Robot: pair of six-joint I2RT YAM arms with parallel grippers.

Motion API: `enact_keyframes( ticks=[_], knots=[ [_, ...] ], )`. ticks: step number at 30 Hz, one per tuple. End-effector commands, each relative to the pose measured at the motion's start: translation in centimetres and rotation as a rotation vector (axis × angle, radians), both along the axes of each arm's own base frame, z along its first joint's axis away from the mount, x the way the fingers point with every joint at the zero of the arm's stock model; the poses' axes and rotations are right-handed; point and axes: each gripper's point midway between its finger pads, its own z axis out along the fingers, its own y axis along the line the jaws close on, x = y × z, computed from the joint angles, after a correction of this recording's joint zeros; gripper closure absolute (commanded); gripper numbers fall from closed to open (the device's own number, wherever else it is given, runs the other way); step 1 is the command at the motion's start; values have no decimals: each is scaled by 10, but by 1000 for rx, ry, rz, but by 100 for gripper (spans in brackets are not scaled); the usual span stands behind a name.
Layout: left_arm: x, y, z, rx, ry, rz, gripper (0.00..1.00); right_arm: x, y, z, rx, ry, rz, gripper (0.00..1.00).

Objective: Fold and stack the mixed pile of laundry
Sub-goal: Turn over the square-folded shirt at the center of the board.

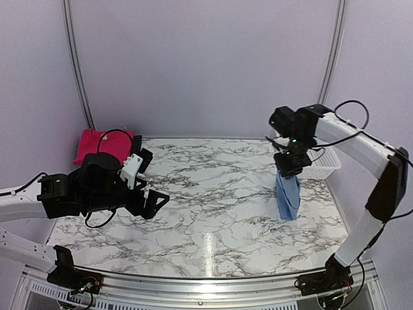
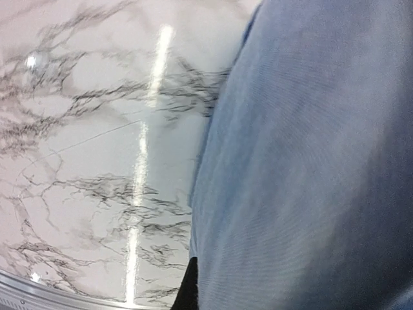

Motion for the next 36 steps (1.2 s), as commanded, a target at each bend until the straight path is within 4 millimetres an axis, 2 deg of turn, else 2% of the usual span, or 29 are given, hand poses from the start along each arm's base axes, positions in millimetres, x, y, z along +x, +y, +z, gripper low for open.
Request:
enact_keyframes(
  ticks=[1,6,7,11,12,14,15,17,19,21,23,24,25,26,27,28,30,32,34,36],
  knots=[
    [-4,33,-12,40,29,69,1,-5,93,-53,-36,141,164,100],
    [-4,45,-6,15,25,102,1,-15,213,-106,9,242,326,100],
    [-3,46,-4,9,23,114,1,-20,234,-127,15,277,347,100],
    [-2,52,-3,-9,30,146,1,-46,306,-172,139,368,410,100],
    [-2,53,-3,-11,32,151,1,-57,321,-181,176,398,420,97],
    [-2,56,-7,-13,42,166,1,-75,346,-189,247,427,431,74],
    [-2,57,-10,-14,52,172,1,-80,358,-185,300,427,436,65],
    [-3,59,-15,-19,70,184,1,-80,384,-161,427,384,455,50],
    [-5,60,-22,-24,98,190,1,-73,405,-122,566,314,473,34],
    [-6,59,-27,-34,127,198,1,-64,418,-74,709,243,496,25],
    [-8,57,-33,-45,164,198,1,-55,414,-29,805,165,524,20],
    [-9,54,-35,-54,185,197,1,-50,407,-14,838,136,530,19],
    [-10,50,-39,-60,206,188,1,-46,394,14,888,94,539,19],
    [-11,44,-41,-72,226,173,1,-43,377,14,900,89,525,19],
    [-13,38,-45,-78,251,155,1,-34,366,33,948,42,525,20],
    [-14,28,-48,-93,272,132,6,-32,345,23,959,44,503,20],
    [-17,8,-54,-117,313,68,16,-17,310,19,988,8,459,22],
    [-15,-10,-61,-126,343,37,28,-5,278,5,995,-13,423,25],
    [-15,-33,-78,-111,414,-5,39,5,255,-15,989,-9,395,29],
    [-13,-54,-93,-106,470,-36,47,11,243,-39,962,12,401,32]
  ],
)
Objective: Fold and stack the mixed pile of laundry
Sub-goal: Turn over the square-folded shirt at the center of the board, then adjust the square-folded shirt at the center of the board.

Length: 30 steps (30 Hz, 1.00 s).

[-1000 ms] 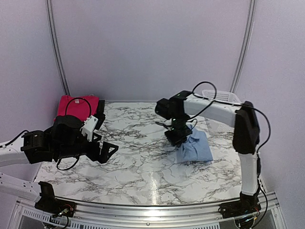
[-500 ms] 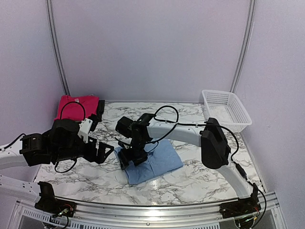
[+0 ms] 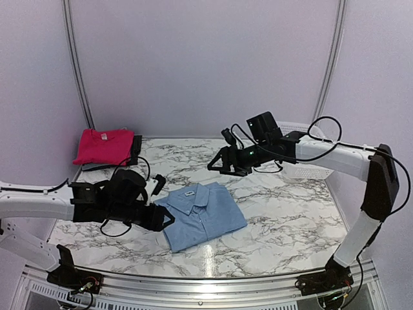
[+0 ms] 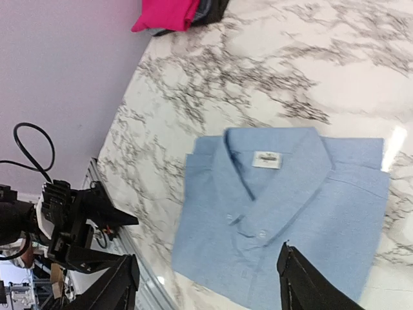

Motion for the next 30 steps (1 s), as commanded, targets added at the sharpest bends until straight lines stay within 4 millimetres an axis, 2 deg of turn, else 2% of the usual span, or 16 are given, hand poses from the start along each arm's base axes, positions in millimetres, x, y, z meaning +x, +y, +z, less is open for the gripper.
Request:
enact_keyframes(
  ticks=[1,4,6,9,12,15,17,19,21,23,25,27,30],
  knots=[
    [4,-54,-11,-96,108,-83,52,4,-10,-68,-35,52,73,35],
    [14,-68,-39,-73,177,-57,63,-6,-9,-107,-84,112,144,45],
    [24,-73,-55,-77,225,-31,66,-13,-12,-127,-107,140,175,48],
    [38,-63,-82,-45,284,20,71,-31,-25,-152,-145,186,193,48],
    [53,-46,-101,-40,327,78,73,-55,-35,-162,-140,230,205,49],
    [68,-35,-99,-111,346,112,72,-78,-38,-166,-121,259,239,49],
    [79,-29,-94,-168,356,137,70,-84,-41,-163,-107,261,256,48],
    [85,-24,-84,-188,335,146,70,-79,-42,-152,-96,228,268,48],
    [90,-20,-68,-215,297,155,69,-67,-40,-128,-56,179,277,47],
    [95,-20,-49,-254,260,152,69,-44,-42,-98,-31,102,249,47],
    [103,-24,-35,-270,223,144,67,-19,-54,-79,-16,50,195,46],
    [114,-27,-29,-247,186,148,66,6,-70,-74,-39,3,142,46],
    [135,-24,-32,-217,171,178,66,33,-91,-86,-112,-7,108,47]
  ],
)
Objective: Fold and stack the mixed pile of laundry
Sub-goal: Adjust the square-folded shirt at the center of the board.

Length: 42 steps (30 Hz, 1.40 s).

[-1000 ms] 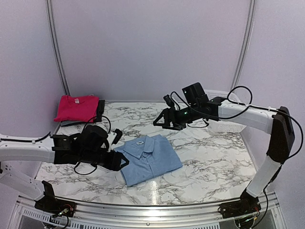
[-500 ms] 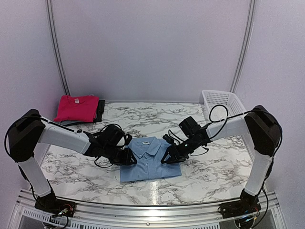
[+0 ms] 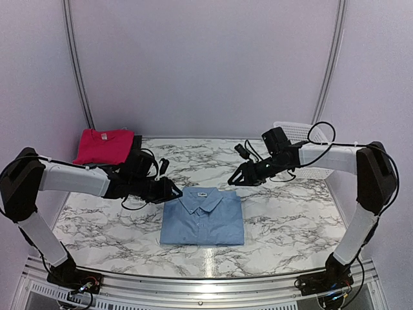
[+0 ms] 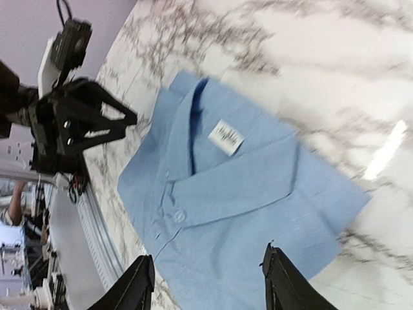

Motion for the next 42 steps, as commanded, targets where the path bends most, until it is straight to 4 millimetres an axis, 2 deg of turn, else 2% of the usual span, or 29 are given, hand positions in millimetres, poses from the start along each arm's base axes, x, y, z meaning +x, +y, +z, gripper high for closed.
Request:
enact_keyframes(
  ticks=[1,5,8,11,15,18,22,25,29,32,34,35,37,42],
  knots=[
    [36,1,12,19,-54,35,66,38,-30,-7,-105,-61,-29,47],
    [44,5,3,76,-47,29,59,50,-39,-31,-217,-76,5,47],
    [45,14,-8,117,-27,41,54,49,-42,-47,-232,-37,3,46],
    [44,24,-28,141,18,61,53,44,-42,-64,-237,-2,13,46],
    [40,28,-55,164,71,53,56,35,-40,-81,-217,50,29,48],
    [40,31,-69,165,101,56,69,35,-39,-88,-218,67,34,53],
    [44,31,-70,120,106,63,82,36,-36,-93,-209,87,41,56],
    [45,32,-64,111,98,67,82,37,-36,-93,-214,89,40,58],
    [46,46,-59,158,84,97,64,39,-36,-87,-209,75,37,64],
    [45,58,-61,198,98,125,49,39,-34,-81,-193,72,40,77],
    [43,58,-63,201,103,116,47,39,-33,-76,-182,66,41,86],
    [43,56,-63,194,102,109,48,39,-33,-74,-176,61,42,92],
    [43,54,-62,186,100,104,52,40,-32,-70,-168,57,40,97],
    [44,46,-55,130,83,83,68,40,-31,-66,-164,54,40,100]
  ],
)
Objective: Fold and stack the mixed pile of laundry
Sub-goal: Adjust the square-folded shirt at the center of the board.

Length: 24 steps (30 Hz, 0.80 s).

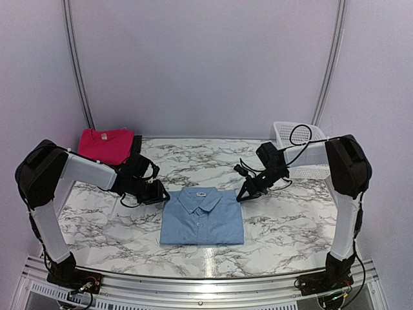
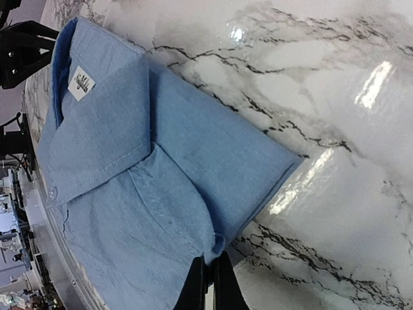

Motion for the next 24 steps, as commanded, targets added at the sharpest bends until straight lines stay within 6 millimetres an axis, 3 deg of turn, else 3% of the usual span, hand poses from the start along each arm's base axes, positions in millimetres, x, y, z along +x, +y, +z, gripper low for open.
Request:
enact_keyframes(
  ticks=[1,6,12,19,24],
  knots=[
    [-6,-4,6,-38,0,-25,72,8,7,24,38,-48,9,100],
    [-5,-12,10,-81,-7,-47,85,9,8,27,46,-50,5,100],
    [-6,-6,20,-71,-24,-40,100,11,9,40,54,-73,-5,100],
    [-6,10,27,-37,-49,-8,100,21,14,69,97,-144,-6,100],
    [-1,15,11,-27,-35,3,100,31,19,44,97,-104,-29,100]
  ],
)
